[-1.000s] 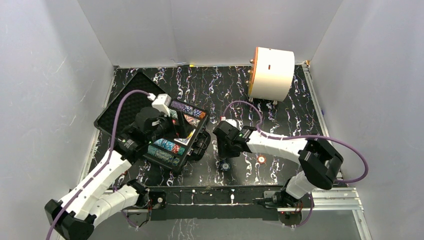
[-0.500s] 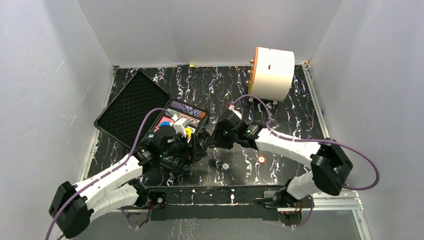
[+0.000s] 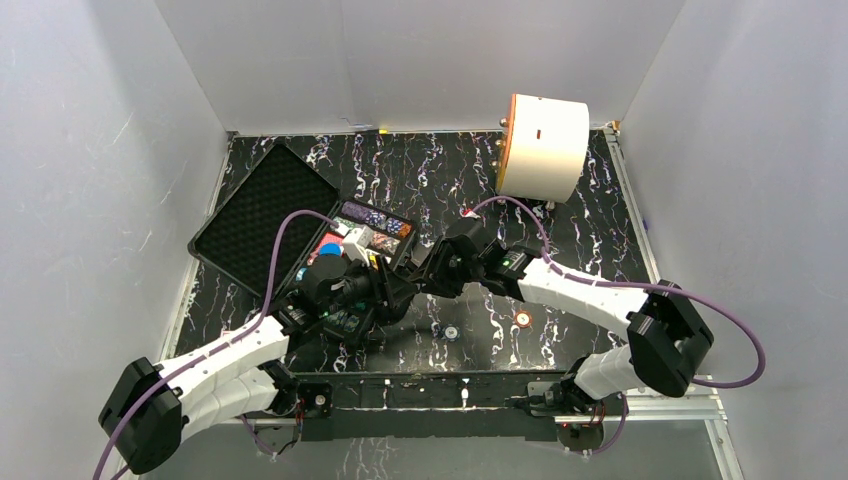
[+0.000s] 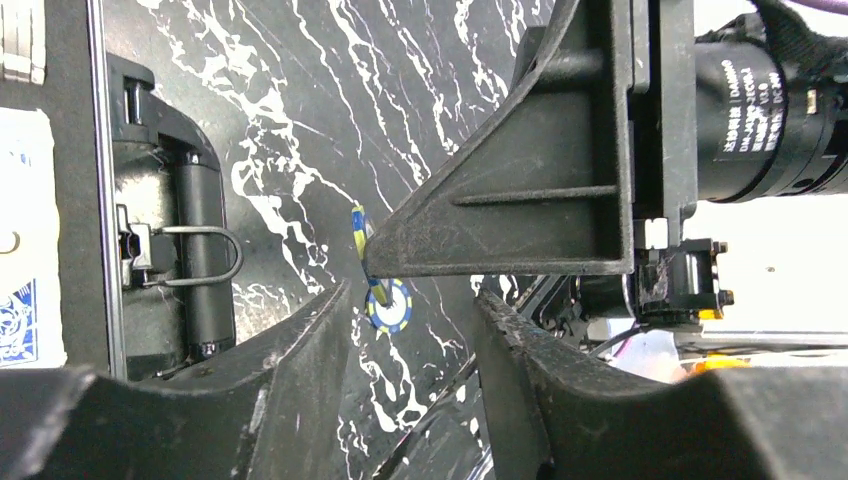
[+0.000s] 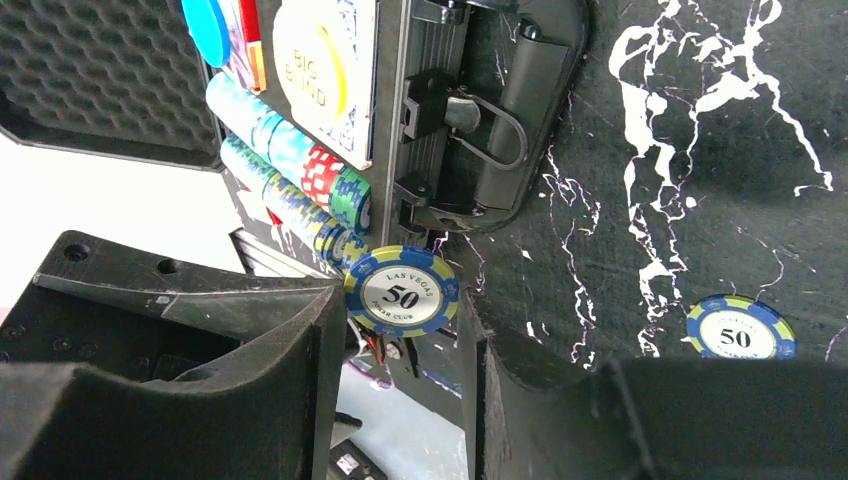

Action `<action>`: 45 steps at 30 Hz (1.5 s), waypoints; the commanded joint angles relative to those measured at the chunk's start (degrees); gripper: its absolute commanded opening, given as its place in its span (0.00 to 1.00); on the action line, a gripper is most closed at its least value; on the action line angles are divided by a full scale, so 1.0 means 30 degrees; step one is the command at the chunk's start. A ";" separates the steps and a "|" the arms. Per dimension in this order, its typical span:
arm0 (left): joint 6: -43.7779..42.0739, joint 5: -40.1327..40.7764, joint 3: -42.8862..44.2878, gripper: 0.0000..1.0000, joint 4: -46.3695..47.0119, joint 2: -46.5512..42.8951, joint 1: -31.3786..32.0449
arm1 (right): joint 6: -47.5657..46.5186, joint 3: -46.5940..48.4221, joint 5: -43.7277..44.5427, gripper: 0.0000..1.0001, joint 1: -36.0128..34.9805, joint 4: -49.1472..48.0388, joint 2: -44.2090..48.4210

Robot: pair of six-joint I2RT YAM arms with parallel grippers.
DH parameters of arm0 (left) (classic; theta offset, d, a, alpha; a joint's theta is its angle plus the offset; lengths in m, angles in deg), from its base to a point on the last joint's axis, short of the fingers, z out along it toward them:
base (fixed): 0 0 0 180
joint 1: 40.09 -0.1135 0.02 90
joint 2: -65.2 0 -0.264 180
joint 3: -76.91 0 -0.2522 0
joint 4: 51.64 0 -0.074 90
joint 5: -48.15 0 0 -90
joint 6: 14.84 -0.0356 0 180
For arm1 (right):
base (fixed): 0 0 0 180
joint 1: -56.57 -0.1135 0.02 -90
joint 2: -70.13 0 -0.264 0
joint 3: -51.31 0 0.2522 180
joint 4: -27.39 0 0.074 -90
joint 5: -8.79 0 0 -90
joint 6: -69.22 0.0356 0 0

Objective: Pack up texas hold em set

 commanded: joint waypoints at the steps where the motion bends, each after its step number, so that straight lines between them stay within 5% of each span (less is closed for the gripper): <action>1: 0.0107 0.1132 -0.0130 0.43 0.1254 -0.0071 0.0064 | 0.0784 -0.0115 -0.0593 0.49 0.0213 -0.1472 0.0701; 19: 0.0747 0.2357 0.0321 0.03 0.1780 0.1157 0.0046 | 0.1265 -0.0293 -0.1213 0.49 0.0389 -0.2386 0.0239; 23: -0.0005 0.2819 0.1169 0.00 0.0329 0.1300 0.0065 | 0.0555 0.0012 -0.0818 0.57 0.0433 -0.2021 0.0181; 29: -0.2580 0.4077 0.5578 0.00 -0.9624 0.1717 0.0065 | -0.2036 0.1119 0.1116 0.81 0.0739 -0.0108 0.0803; 37: -0.4096 0.4821 1.1341 0.00 -2.3419 0.3932 0.0050 | -0.3323 0.0704 0.2657 0.83 0.1509 0.0986 0.1944; 45: -0.4054 0.3884 1.1522 0.00 -2.4938 0.5086 0.0065 | -0.3149 0.0039 0.2061 0.83 0.1861 0.1087 0.1965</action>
